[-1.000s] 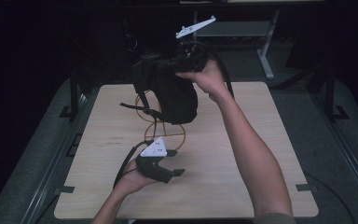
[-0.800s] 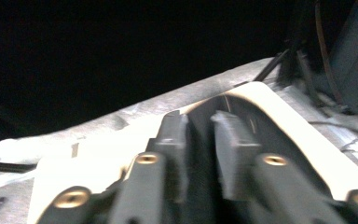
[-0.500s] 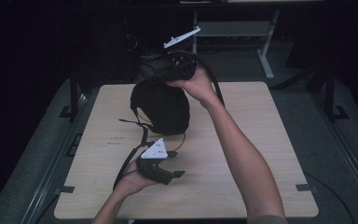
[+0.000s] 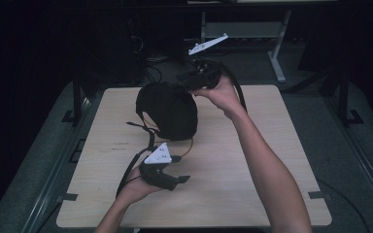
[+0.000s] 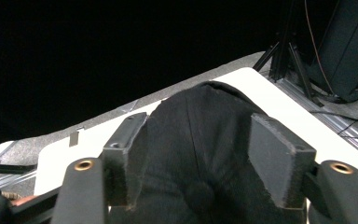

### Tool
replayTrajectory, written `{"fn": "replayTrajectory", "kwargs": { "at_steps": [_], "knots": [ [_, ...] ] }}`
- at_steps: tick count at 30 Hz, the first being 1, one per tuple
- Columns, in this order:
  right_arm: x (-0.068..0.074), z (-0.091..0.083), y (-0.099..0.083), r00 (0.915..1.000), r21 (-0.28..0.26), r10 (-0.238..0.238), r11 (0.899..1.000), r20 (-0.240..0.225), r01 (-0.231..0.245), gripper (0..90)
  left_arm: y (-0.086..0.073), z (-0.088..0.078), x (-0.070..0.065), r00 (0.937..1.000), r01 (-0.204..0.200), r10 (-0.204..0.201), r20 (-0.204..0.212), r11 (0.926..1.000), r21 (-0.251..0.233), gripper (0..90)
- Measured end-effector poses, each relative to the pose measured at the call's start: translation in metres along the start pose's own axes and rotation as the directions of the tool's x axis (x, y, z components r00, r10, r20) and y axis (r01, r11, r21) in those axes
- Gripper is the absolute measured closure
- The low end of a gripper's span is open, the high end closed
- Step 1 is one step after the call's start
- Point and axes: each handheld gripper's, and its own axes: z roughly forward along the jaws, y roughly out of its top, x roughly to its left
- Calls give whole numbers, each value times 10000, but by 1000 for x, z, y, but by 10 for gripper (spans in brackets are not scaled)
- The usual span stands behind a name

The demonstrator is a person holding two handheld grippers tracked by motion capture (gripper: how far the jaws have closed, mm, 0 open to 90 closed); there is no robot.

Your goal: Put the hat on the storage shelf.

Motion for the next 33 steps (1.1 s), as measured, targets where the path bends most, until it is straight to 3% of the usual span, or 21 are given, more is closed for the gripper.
{"fn": "replayTrajectory", "kwargs": {
  "at_steps": [8, 33],
  "knots": [
    [-2, -15, -13, 10000, 37, 33, 10000, 36, -33, 290, -2, 1, 1, 10000, 79, -78, -60, 9999, 76, 263],
    [-4, -50, -47, 9994, -79, 272, 9996, 223, -271, 251, -5, 2, 1, 9999, 8, -6, -122, 9999, 154, 258]
  ]
}}
